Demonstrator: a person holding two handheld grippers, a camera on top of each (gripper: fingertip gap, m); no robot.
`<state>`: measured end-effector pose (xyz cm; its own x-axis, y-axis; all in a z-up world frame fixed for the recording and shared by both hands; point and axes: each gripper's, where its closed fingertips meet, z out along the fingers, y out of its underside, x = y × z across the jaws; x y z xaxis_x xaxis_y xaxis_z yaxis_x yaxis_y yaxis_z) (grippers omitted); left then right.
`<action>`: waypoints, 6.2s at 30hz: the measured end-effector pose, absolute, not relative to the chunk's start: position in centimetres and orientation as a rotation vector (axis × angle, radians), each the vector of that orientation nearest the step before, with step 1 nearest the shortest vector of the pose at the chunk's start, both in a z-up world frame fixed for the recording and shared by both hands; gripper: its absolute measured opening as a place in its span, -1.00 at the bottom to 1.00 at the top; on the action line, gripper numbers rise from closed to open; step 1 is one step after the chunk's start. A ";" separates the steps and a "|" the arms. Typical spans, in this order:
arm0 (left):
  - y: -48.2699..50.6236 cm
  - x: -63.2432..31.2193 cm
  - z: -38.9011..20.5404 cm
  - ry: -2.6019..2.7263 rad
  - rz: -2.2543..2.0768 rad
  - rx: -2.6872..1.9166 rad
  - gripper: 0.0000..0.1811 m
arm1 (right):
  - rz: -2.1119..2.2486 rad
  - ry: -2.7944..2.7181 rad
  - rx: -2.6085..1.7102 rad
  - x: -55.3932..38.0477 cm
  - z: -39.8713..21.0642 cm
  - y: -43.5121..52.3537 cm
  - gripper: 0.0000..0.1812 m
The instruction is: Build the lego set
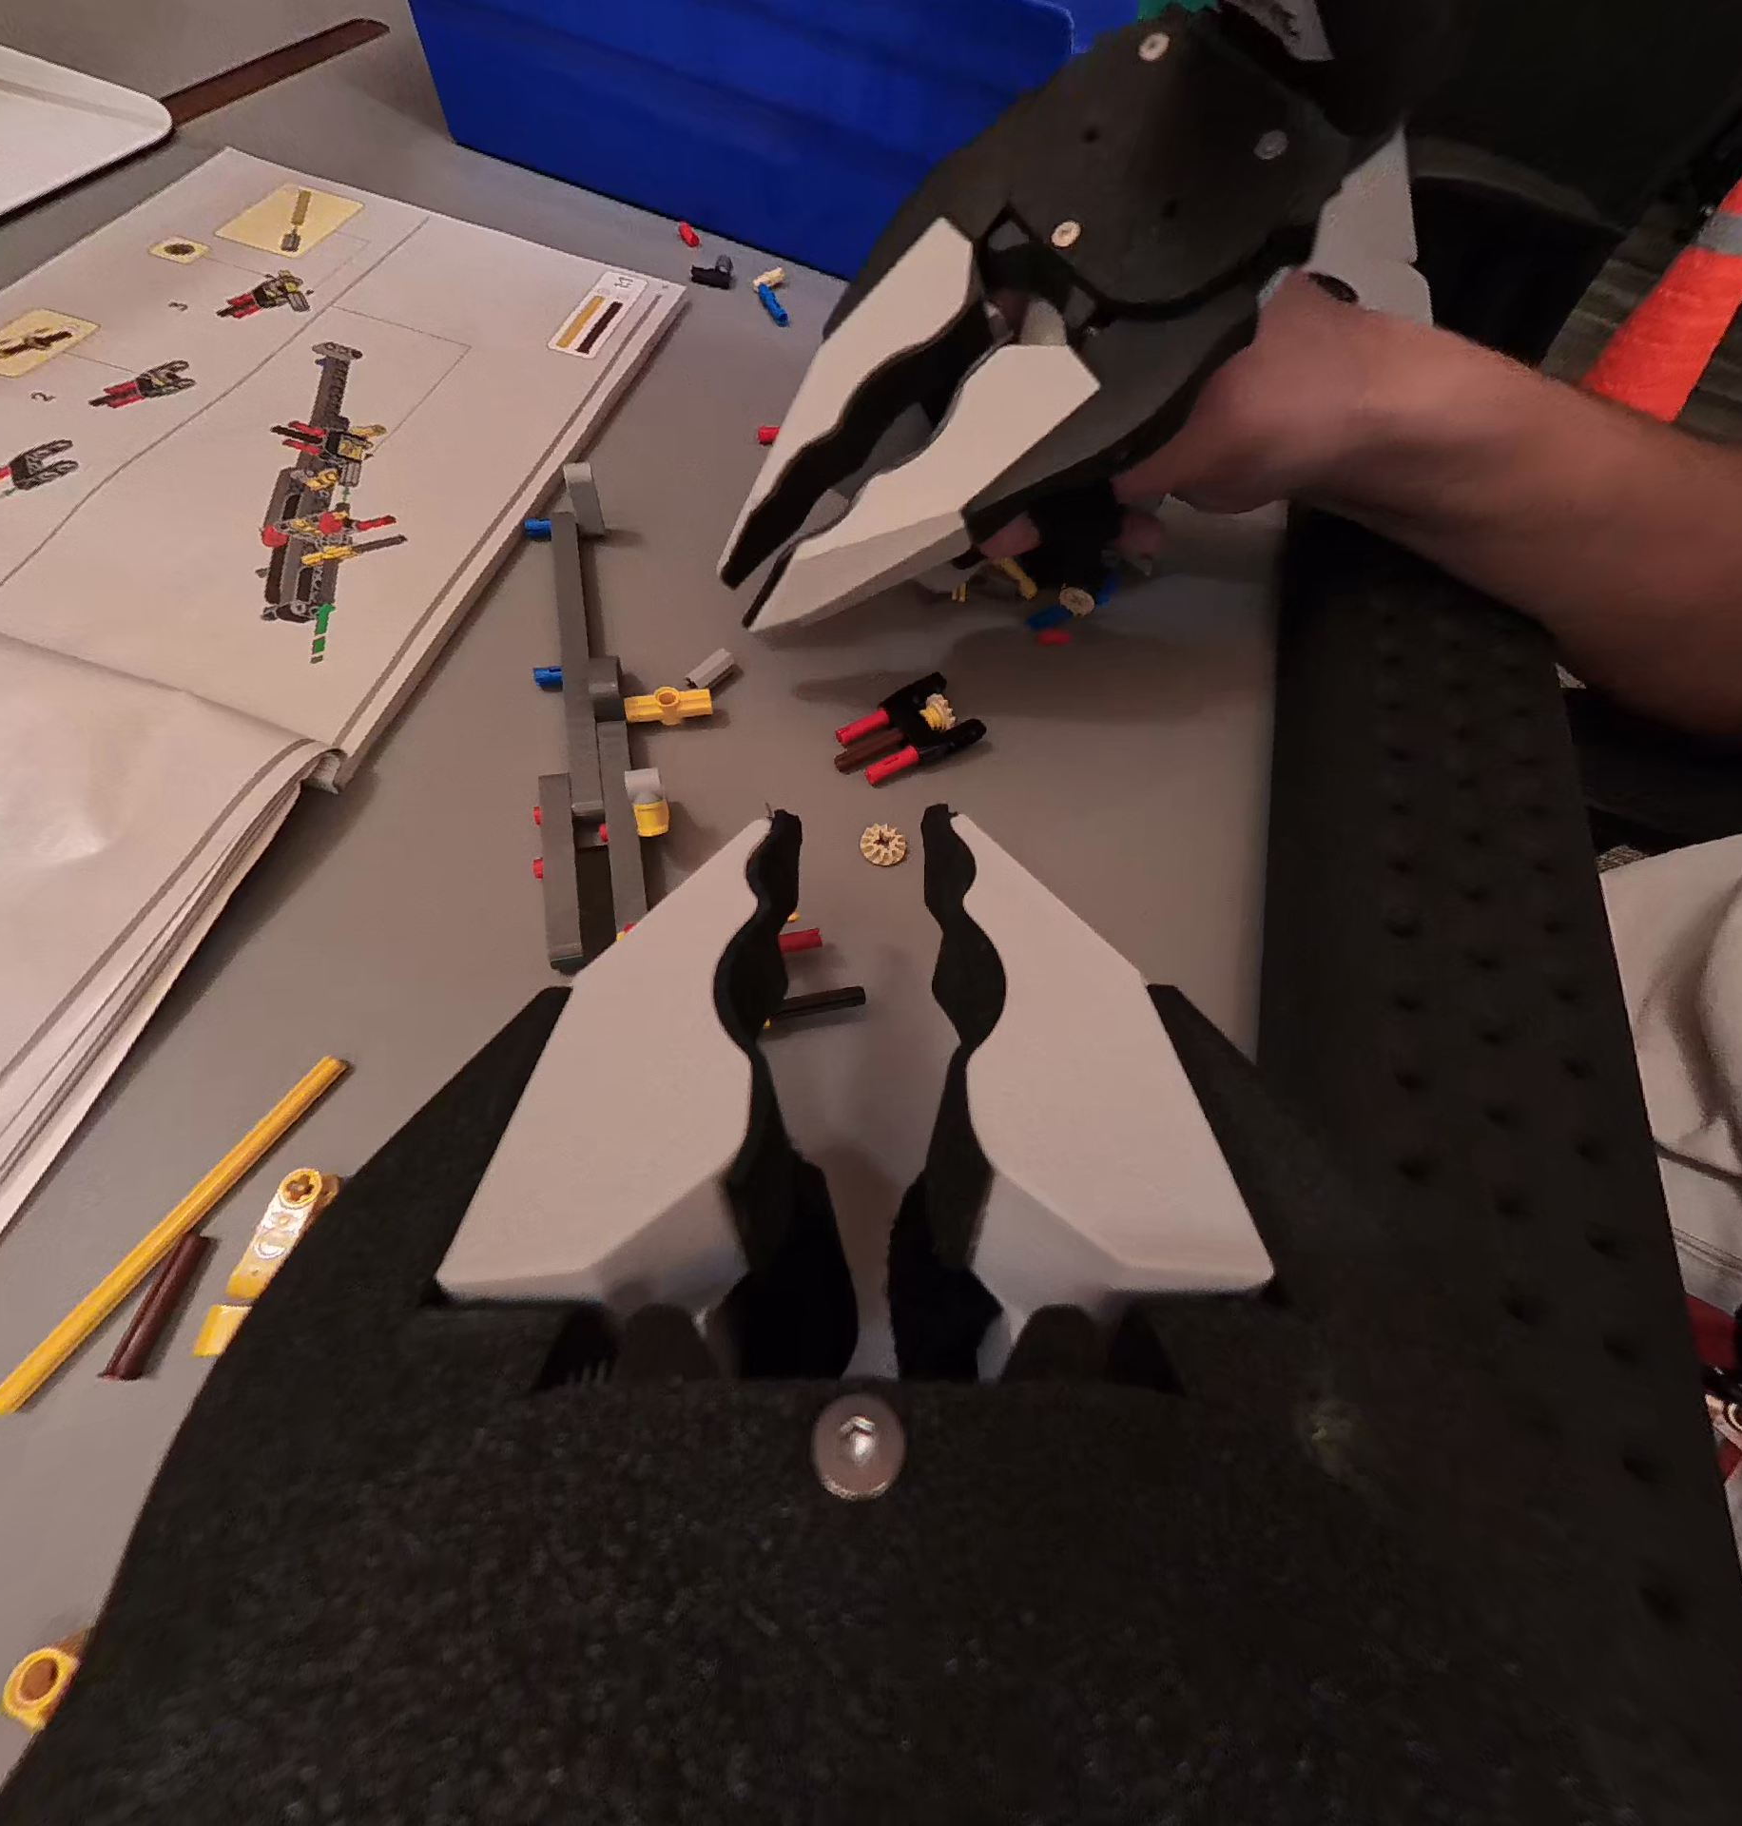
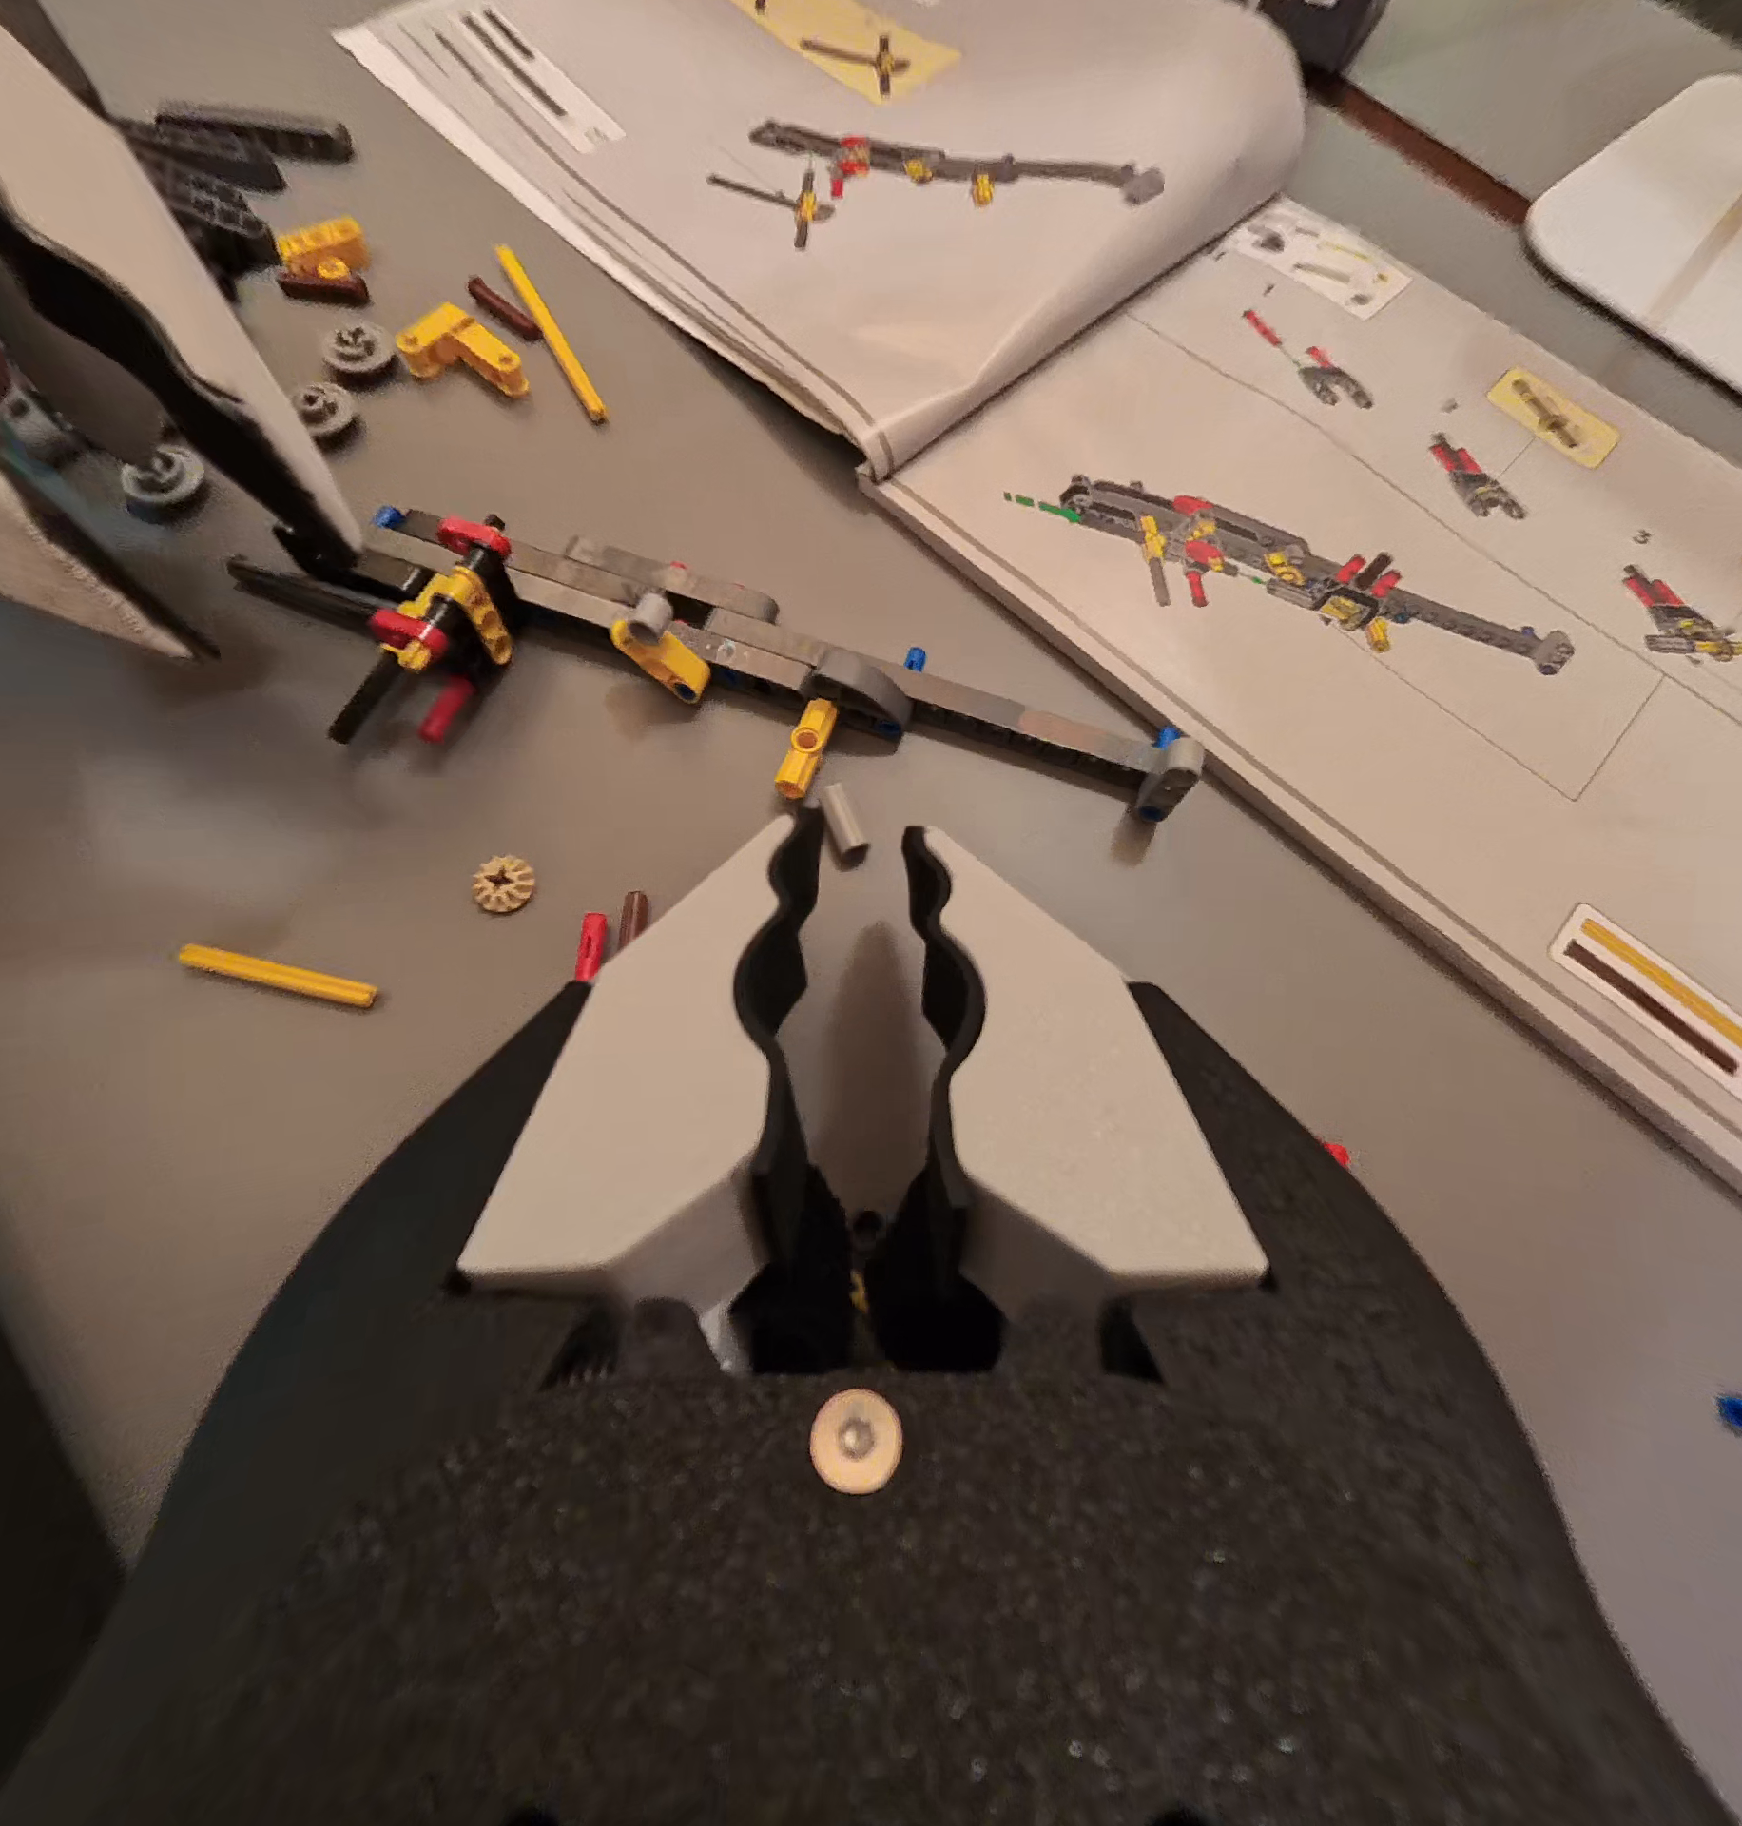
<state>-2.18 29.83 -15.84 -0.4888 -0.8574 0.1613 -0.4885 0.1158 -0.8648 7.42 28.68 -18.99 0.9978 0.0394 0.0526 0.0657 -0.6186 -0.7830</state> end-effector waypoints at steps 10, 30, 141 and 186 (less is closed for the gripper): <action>30.2 -2.1 -15.3 2.003 -1.277 -1.221 -0.72 | 0.044 -0.224 -2.373 6.7 -20.7 29.5 -0.81; 30.5 -1.8 -15.8 2.022 -1.145 -1.140 -0.72 | 0.149 -0.143 -2.298 6.6 -18.9 29.5 -0.89; 27.2 -9.5 -14.1 2.040 -1.515 -0.900 -0.95 | 0.554 -0.971 -1.894 -8.2 -14.9 25.9 -0.98; 24.4 -10.8 -20.2 2.426 -1.093 -0.718 -0.97 | 0.483 -1.223 -2.147 -9.1 -20.3 23.2 -0.99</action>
<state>-10.80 24.38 -20.16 -0.7957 -0.5911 -0.1321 -0.2927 0.5662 -0.7705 -9.09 23.19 -20.26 0.5059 0.8625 -0.0129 0.6383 -0.3844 -0.6669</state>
